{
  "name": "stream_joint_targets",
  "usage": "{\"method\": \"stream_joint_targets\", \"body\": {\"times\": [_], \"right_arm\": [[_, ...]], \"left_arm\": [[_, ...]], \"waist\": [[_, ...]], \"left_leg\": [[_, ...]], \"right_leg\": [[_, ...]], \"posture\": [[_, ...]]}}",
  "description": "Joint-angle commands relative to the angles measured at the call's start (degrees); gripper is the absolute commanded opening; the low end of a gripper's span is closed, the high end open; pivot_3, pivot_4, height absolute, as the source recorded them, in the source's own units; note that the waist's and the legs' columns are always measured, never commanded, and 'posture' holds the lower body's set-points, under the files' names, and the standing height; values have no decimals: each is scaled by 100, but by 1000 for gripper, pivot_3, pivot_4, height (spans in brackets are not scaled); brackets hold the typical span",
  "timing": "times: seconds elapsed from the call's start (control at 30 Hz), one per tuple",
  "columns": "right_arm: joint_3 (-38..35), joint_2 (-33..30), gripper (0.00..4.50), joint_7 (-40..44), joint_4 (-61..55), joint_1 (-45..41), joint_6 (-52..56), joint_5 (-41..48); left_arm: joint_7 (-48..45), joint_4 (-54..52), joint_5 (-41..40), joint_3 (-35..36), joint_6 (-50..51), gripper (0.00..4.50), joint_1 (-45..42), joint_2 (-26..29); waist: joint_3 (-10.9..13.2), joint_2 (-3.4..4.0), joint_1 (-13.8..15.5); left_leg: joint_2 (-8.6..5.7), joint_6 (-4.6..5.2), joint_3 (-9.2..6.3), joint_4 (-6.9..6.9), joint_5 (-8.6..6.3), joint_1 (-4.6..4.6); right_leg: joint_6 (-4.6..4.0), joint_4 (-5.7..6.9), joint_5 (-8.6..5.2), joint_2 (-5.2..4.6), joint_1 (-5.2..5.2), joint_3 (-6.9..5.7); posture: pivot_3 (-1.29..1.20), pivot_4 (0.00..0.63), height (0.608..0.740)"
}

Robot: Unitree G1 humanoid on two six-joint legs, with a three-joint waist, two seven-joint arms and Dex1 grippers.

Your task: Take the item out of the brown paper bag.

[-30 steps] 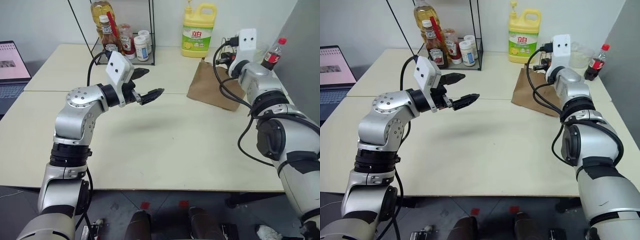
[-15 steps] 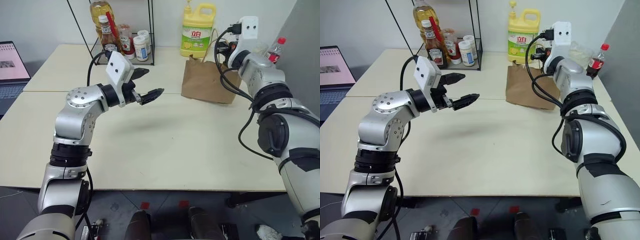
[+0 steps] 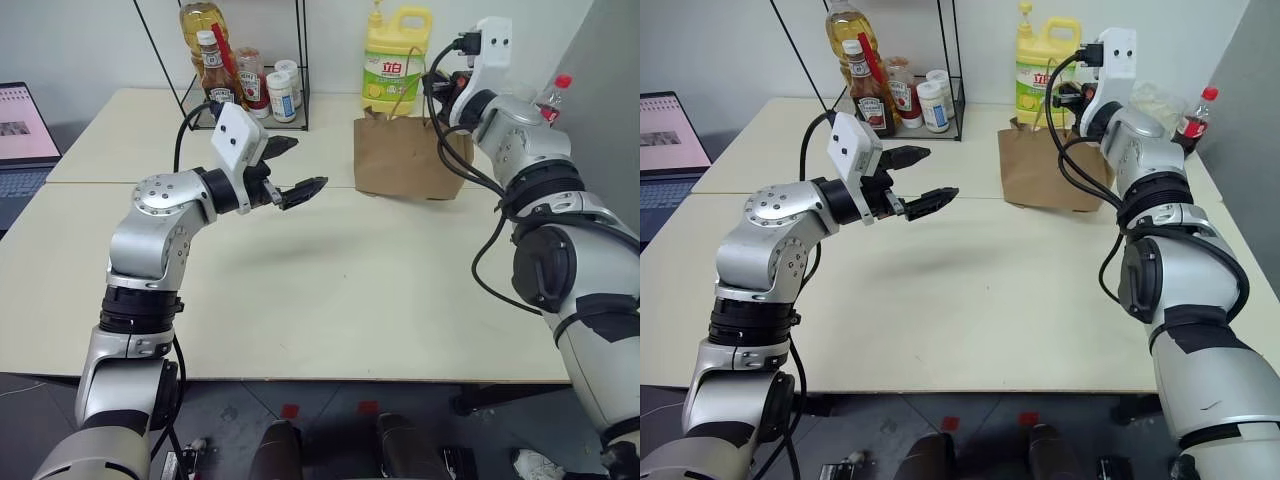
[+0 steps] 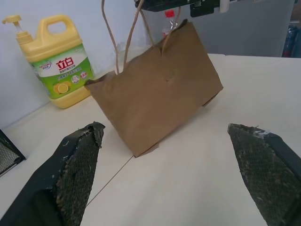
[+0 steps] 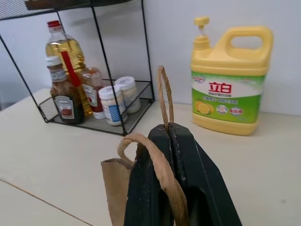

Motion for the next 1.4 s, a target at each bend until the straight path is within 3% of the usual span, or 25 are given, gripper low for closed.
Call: {"method": "stream_joint_targets", "body": {"times": [0.03,0.87,1.4], "right_arm": [[-152,20,44,117,-509,-388,11,251],[-97,1139,44,-251,-1728,-335,1124,903],[-44,2063,44,-1206,-3000,-79,2059,1058]], "left_arm": [[14,-169,-37,207,-3,4500,43,157],[987,-2473,-959,1458,1534,4500,2168,530],[2038,-3470,-1478,2164,1828,4500,3326,111]], "waist": [[0,0,-1],[0,1,-3],[0,-1,18]], "left_leg": [[0,0,0,0,0,0],[2,10,1,7,-5,-25],[3,11,-1,11,-6,-31]], "right_leg": [[0,2,0,0,0,0],[-3,41,-2,0,-44,0],[-7,45,-3,1,-50,-2]], "posture": [[0,150,740],[0,150,740],[0,150,740]]}}
